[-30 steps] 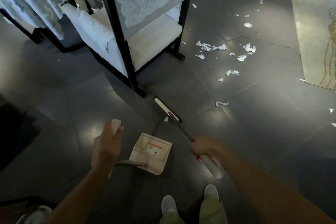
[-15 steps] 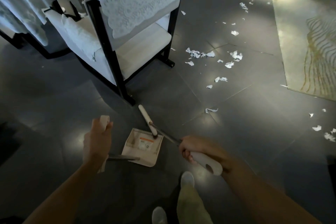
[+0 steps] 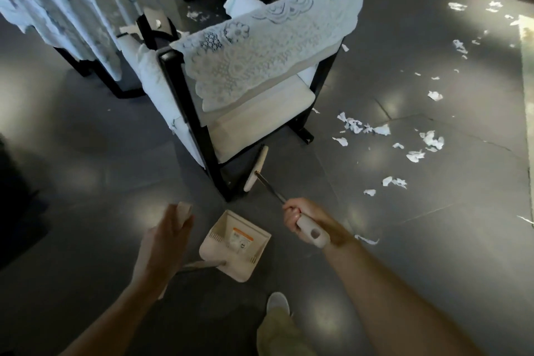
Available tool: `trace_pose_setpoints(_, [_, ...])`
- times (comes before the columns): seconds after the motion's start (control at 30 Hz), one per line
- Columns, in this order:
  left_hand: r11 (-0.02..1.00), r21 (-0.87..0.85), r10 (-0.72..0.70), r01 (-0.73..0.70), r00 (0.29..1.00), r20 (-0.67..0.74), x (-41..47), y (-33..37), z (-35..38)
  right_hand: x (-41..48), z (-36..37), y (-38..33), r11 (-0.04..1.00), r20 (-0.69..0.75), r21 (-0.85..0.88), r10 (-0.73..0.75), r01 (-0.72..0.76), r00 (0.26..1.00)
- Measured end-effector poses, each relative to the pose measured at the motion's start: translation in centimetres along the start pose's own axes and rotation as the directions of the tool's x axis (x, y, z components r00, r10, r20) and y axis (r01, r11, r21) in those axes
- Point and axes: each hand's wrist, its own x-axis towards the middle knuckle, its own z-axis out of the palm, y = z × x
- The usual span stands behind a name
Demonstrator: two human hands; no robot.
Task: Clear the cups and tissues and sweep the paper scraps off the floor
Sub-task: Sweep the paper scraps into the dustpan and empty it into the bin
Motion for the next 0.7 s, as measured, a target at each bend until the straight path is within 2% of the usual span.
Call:
trace_pose_setpoints(0.2, [0.999, 0.030, -0.015, 0.013, 0.999, 0.046, 2.2, 1.7, 1.0, 5.1, 2.7, -5.8, 0.999, 0.036, -0.041, 0.020, -0.019, 0.999])
trace_pose_setpoints(0.33, [0.998, 0.056, -0.018, 0.015, 0.999, 0.048, 3.7, 2.8, 1.7, 7.1, 2.4, -7.2, 0.978, 0.006, -0.199, 0.058, -0.055, 0.998])
trace_pose_setpoints(0.47, [0.998, 0.036, -0.048, 0.046, 0.997, 0.061, 4.4, 3.5, 1.8, 6.5, 1.5, -8.7, 0.838, -0.169, -0.544, -0.053, -0.048, 0.984])
trace_pose_setpoints(0.63, [0.997, -0.003, -0.083, 0.083, 0.996, 0.025, 4.3, 5.0, 2.8, 1.8, -2.1, -10.6, 0.778, -0.308, -0.623, -0.154, -0.077, 0.939])
trace_pose_setpoints(0.7, [0.999, 0.025, -0.049, 0.048, 0.998, 0.040, 4.5, 5.4, 3.5, -0.1, -3.4, -11.1, 0.754, -0.320, -0.653, -0.185, -0.074, 0.929])
